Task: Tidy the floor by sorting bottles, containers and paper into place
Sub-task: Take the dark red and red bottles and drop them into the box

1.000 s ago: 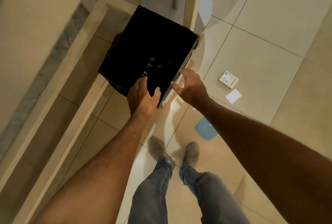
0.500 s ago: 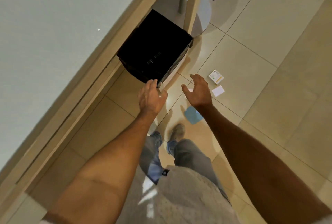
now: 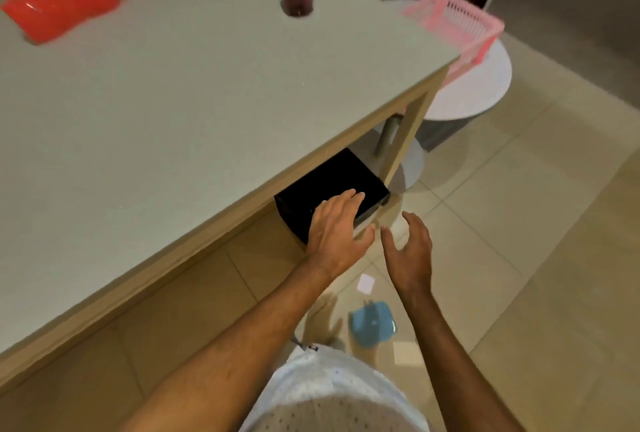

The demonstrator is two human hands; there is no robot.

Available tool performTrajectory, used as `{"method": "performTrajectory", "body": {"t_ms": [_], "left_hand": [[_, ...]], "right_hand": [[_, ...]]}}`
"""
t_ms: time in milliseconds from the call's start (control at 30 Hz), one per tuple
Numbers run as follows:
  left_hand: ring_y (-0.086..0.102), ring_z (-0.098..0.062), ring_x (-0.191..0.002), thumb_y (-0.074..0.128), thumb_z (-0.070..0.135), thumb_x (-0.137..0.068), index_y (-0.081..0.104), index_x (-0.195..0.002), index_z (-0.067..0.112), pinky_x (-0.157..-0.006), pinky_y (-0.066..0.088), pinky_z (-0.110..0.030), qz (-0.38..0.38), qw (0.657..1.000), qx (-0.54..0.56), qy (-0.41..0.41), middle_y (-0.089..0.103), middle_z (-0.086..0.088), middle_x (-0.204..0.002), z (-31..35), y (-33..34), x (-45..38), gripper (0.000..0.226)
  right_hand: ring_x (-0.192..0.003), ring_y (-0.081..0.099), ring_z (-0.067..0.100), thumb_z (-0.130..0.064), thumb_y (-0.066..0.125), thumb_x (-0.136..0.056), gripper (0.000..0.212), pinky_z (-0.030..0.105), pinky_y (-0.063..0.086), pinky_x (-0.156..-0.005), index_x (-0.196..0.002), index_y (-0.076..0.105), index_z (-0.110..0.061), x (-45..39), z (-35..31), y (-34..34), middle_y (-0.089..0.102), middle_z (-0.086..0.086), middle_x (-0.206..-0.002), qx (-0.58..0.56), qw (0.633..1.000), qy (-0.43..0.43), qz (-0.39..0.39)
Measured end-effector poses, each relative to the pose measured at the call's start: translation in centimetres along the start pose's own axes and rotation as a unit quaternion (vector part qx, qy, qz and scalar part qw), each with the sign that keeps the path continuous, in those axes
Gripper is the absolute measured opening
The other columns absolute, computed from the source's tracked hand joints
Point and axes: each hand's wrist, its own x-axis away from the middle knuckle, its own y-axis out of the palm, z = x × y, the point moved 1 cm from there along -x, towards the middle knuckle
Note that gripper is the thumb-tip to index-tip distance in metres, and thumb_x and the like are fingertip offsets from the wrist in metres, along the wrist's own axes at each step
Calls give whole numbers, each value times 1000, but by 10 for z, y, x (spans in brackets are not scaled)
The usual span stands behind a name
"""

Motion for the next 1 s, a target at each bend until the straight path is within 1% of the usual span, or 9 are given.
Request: {"method": "performTrajectory", "body": {"t_ms": [100, 200, 367, 433, 500, 600, 733, 867, 1000], "left_hand": [[44, -19, -143, 59, 47, -94, 51, -148, 17, -120, 33, -43, 76, 997, 6, 25, 51, -2, -153, 7, -36, -23, 62], [43, -16, -140, 57, 49, -95, 47, -148, 23, -121, 33, -37, 129, 991, 36, 2, 50, 2, -152, 1, -72, -51, 60], [40, -16, -145, 60, 51, -94, 43, -151, 29, -113, 46, -41, 165, 976, 130, -61, 40, 4, -159, -30, -127, -94, 63], [40, -18, -143, 61, 50, -94, 44, -150, 28, -112, 46, -44, 186, 970, 135, -74, 43, 3, -157, -44, -150, -115, 63], [41, -19, -143, 61, 53, -94, 43, -151, 29, -115, 42, -42, 202, 966, 133, -97, 44, 4, -156, -59, -171, -138, 64], [42, -19, -143, 62, 56, -92, 40, -151, 30, -115, 42, -42, 199, 962, 146, -118, 42, 3, -157, -81, -195, -174, 68], [42, -19, -144, 65, 59, -89, 38, -153, 29, -114, 43, -44, 191, 959, 168, -122, 40, 2, -159, -106, -214, -231, 76], [42, -20, -144, 69, 61, -86, 36, -154, 29, -114, 44, -44, 170, 962, 184, -112, 39, 1, -160, -129, -223, -294, 83], [42, -23, -144, 73, 62, -81, 32, -156, 27, -113, 45, -45, 136, 962, 205, -118, 37, -1, -162, -149, -223, -357, 92]], "right_hand": [[-143, 41, 18, -44, 63, -98, 57, 35, 35, -118, -148, 48, -22, -22, -39, -18, 47, -1, -154, -29, 998, -40, 28], [-139, 43, 13, -49, 62, -98, 54, 28, 35, -110, -146, 48, -29, -47, -79, -25, 47, -7, -150, -60, 994, -83, 28], [-132, 47, 8, -61, 60, -89, 61, 31, 42, -107, -143, 48, -34, -91, -143, -22, 50, -10, -146, -121, 984, -133, 9], [-132, 46, 6, -61, 60, -90, 60, 31, 42, -105, -143, 46, -36, -110, -169, -18, 49, -12, -147, -139, 979, -152, -10], [-133, 47, 8, -54, 64, -93, 56, 36, 45, -107, -143, 46, -35, -133, -195, -11, 48, -13, -146, -150, 974, -165, -26], [-130, 49, 11, -47, 68, -95, 56, 41, 48, -108, -144, 45, -31, -169, -233, 0, 48, -11, -146, -153, 970, -183, -40], [-129, 50, 12, -46, 70, -95, 63, 33, 46, -103, -148, 42, -27, -218, -279, 20, 48, -5, -151, -139, 969, -200, -45], [-134, 50, 19, -45, 71, -95, 67, 32, 45, -103, -151, 41, -23, -267, -320, 43, 45, -1, -155, -144, 969, -197, -41], [-139, 48, 24, -46, 72, -92, 74, 39, 46, -107, -153, 37, -21, -310, -354, 68, 41, 3, -160, -149, 973, -172, -44]]}}
